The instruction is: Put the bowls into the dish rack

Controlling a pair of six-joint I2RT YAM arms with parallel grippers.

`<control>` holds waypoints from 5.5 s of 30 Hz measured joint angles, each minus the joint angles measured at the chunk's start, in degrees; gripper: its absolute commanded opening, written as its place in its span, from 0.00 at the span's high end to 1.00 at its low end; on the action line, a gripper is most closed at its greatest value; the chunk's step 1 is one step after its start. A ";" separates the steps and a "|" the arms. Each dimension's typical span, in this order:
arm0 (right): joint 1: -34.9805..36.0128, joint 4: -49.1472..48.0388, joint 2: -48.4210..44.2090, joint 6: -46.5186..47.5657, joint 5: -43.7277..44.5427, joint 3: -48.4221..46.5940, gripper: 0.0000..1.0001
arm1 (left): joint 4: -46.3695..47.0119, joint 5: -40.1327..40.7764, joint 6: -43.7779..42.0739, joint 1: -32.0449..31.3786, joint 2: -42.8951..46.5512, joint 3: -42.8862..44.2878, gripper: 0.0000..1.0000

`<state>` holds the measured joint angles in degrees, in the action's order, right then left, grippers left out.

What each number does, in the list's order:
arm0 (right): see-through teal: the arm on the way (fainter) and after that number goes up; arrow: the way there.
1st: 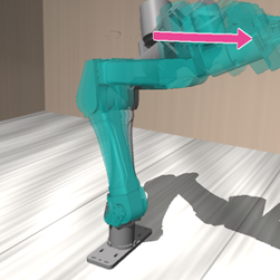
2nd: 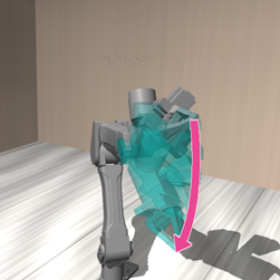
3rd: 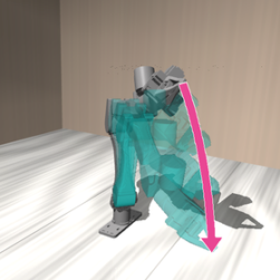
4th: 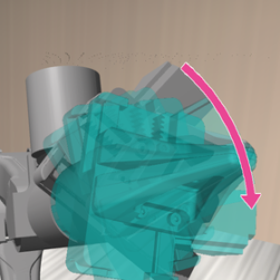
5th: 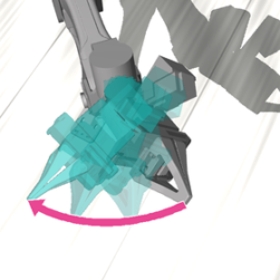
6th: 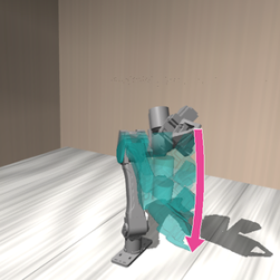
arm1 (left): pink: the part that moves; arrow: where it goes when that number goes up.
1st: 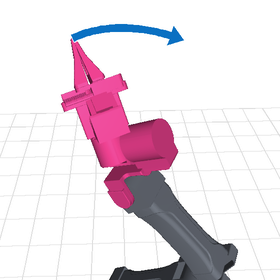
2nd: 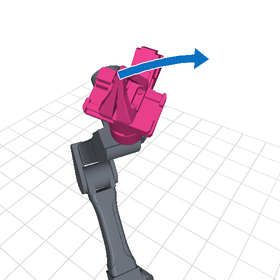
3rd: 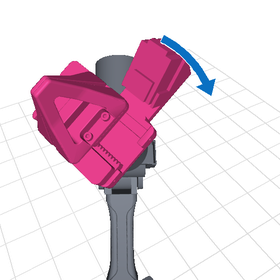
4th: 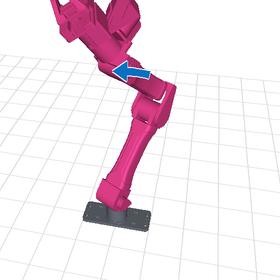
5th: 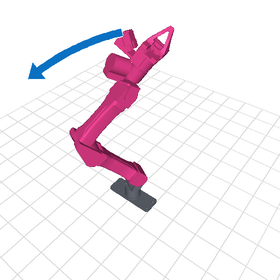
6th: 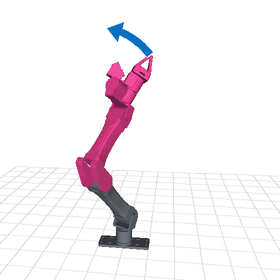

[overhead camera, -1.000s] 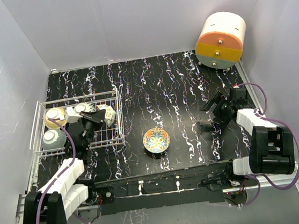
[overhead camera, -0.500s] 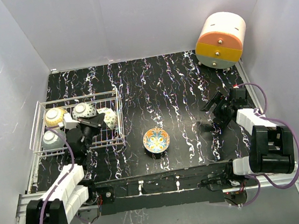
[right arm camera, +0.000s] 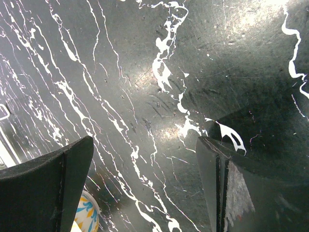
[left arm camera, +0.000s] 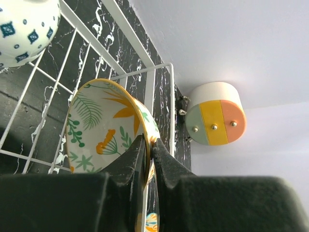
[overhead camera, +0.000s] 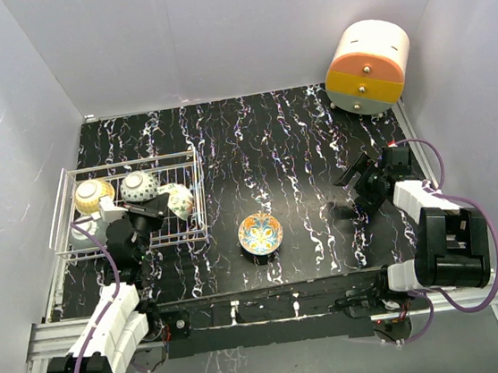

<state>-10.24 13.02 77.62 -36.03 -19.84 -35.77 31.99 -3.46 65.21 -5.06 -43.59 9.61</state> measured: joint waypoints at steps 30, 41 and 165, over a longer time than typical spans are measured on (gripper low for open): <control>0.00 0.00 0.00 0.15 0.22 0.00 0.10 | -19.76 9.46 -5.77 1.90 1.05 4.35 0.29; 0.00 -0.02 0.02 0.13 0.22 0.00 0.10 | -34.03 13.27 -13.38 1.90 -1.09 10.86 0.11; 0.00 -3.02 1.53 -0.07 -4.15 1.49 0.09 | -55.23 5.16 -40.96 -8.22 -21.73 43.47 0.18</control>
<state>-10.24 10.00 79.15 -36.10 -23.99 -34.28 -23.24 1.69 24.25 -13.28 -65.32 53.08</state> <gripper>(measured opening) 0.908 0.828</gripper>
